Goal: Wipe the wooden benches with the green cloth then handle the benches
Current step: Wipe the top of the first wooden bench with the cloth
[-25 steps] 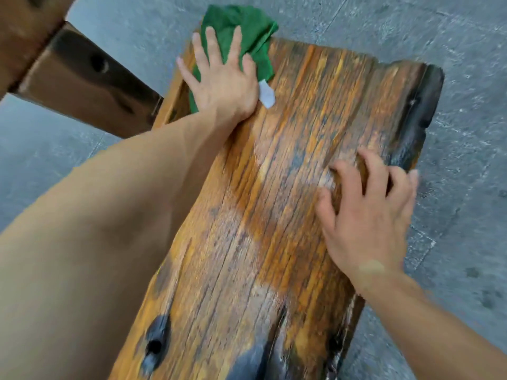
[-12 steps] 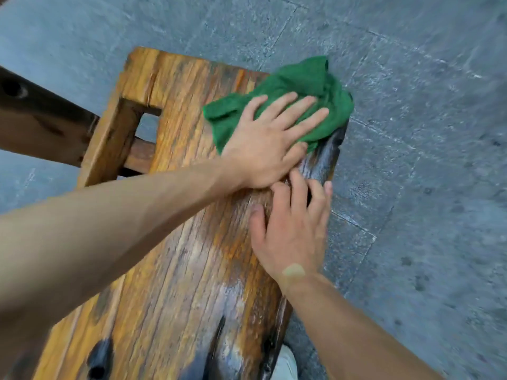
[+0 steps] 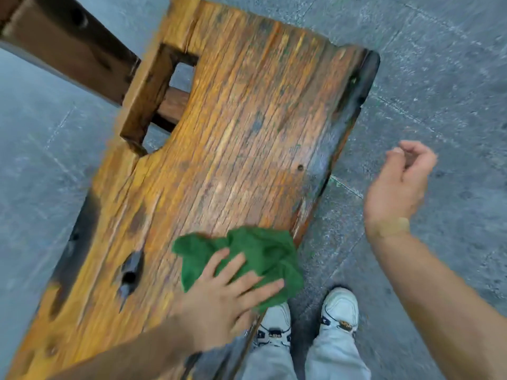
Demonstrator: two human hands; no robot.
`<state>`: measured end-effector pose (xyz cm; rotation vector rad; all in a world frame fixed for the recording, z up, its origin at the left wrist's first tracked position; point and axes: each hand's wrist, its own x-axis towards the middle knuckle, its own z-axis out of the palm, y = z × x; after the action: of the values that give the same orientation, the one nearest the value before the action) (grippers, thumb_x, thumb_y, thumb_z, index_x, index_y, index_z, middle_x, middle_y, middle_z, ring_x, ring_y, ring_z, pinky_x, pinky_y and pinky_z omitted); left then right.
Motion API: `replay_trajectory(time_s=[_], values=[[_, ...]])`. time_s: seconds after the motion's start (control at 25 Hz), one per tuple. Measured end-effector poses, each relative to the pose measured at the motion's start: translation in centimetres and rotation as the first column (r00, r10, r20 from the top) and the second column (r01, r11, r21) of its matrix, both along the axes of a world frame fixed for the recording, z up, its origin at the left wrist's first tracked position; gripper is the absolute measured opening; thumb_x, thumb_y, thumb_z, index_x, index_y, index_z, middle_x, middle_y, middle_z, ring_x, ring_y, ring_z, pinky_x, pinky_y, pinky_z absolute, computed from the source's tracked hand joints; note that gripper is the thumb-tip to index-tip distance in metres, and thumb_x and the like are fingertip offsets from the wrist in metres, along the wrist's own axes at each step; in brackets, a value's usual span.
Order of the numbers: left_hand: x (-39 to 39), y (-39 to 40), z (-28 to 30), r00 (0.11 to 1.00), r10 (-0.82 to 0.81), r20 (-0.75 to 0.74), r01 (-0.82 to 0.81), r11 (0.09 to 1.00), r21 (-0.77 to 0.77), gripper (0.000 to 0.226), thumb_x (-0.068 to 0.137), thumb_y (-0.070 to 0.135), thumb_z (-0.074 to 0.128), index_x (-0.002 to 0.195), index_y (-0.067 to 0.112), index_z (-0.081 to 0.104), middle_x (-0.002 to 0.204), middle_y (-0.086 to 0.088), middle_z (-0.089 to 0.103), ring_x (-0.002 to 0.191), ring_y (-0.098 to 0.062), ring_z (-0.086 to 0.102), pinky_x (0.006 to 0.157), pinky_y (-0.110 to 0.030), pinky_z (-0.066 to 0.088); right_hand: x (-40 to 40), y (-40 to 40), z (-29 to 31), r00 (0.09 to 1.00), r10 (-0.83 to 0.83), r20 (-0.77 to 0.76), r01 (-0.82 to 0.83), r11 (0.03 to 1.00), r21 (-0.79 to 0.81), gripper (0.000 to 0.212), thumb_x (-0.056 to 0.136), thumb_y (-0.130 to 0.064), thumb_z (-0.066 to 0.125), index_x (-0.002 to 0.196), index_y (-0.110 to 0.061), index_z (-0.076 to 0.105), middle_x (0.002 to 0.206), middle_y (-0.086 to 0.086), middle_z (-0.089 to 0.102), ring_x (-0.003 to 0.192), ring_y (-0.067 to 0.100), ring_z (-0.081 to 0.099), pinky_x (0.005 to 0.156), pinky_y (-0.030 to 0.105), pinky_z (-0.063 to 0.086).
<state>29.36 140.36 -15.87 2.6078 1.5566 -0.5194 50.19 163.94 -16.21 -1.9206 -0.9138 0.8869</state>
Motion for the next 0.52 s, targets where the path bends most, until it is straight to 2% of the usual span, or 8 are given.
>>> replay_trajectory(time_s=[0.08,0.12,0.2,0.28,0.36,0.44,0.52], values=[[-0.8,-10.4,0.9,0.998,-0.038,-0.058,0.033,0.995,-0.093,0.058,0.106,0.04,0.033,0.162,0.036,0.018,0.146,0.002,0.052,0.149,-0.039,0.031,0.122,-0.057,0.01,-0.9,-1.6,0.0,0.995,0.102,-0.018,-0.103,0.994,-0.043,0.025,0.098,-0.028,0.045,0.119,-0.019,0.054,0.106,-0.006,0.057,0.077,0.0,0.05,0.079,0.024,0.034],[-1.0,-12.6,0.9,0.998,-0.035,-0.059,0.029,0.993,-0.113,0.053,0.111,0.035,0.025,0.163,0.034,0.014,0.149,0.002,0.047,0.152,-0.038,0.023,0.122,-0.056,0.008,-1.4,-2.2,-0.1,0.988,0.15,-0.028,-0.151,0.988,-0.042,0.022,0.1,-0.025,0.046,0.119,-0.019,0.054,0.107,-0.006,0.057,0.077,0.0,0.049,0.08,0.023,0.033],[-0.2,-11.6,0.6,0.998,0.063,-0.03,-0.067,0.987,-0.144,0.053,0.109,0.041,0.027,0.161,0.04,0.018,0.147,0.006,0.051,0.148,-0.037,0.029,0.122,-0.058,0.01,-1.8,-3.2,-0.6,0.976,0.215,-0.022,-0.216,0.975,-0.051,0.019,0.101,-0.021,0.046,0.119,-0.019,0.054,0.11,-0.006,0.057,0.081,-0.002,0.047,0.081,0.023,0.033],[1.4,-4.6,0.1,0.976,0.199,0.085,-0.178,0.962,-0.208,0.061,0.099,0.054,0.041,0.158,0.046,0.027,0.138,0.007,0.06,0.133,-0.038,0.045,0.117,-0.069,0.014,-2.1,-3.6,-0.8,0.972,0.234,-0.005,-0.234,0.97,-0.068,0.021,0.101,-0.02,0.047,0.12,-0.018,0.055,0.112,-0.006,0.057,0.08,-0.005,0.048,0.081,0.023,0.033],[3.6,4.4,-0.4,0.918,0.332,0.216,-0.307,0.941,-0.141,0.061,0.097,0.058,0.04,0.156,0.047,0.03,0.142,0.004,0.058,0.128,-0.04,0.044,0.112,-0.076,0.017,-1.8,-3.6,-1.0,0.969,0.248,0.008,-0.247,0.966,-0.08,0.023,0.1,-0.021,0.047,0.121,-0.017,0.055,0.11,-0.007,0.056,0.081,-0.007,0.05,0.083,0.022,0.033],[4.9,13.5,-0.3,0.909,0.344,0.236,-0.343,0.938,-0.048,0.058,0.1,0.059,0.03,0.157,0.049,0.024,0.156,0.004,0.044,0.138,-0.044,0.036,0.111,-0.077,0.015,-1.2,-3.3,-0.7,0.962,0.271,0.043,-0.267,0.961,-0.076,0.026,0.098,-0.024,0.046,0.121,-0.018,0.055,0.11,-0.006,0.056,0.088,0.001,0.05,0.085,0.022,0.034],[5.4,21.3,-0.5,0.896,0.384,0.222,-0.39,0.921,-0.019,0.056,0.103,0.059,0.021,0.157,0.053,0.01,0.167,0.007,0.024,0.15,-0.043,0.021,0.114,-0.076,0.008,-0.7,-2.8,-0.1,0.953,0.289,0.085,-0.285,0.957,-0.057,0.026,0.099,-0.023,0.046,0.123,-0.015,0.055,0.112,-0.003,0.055,0.088,-0.002,0.045,0.083,0.02,0.031]])
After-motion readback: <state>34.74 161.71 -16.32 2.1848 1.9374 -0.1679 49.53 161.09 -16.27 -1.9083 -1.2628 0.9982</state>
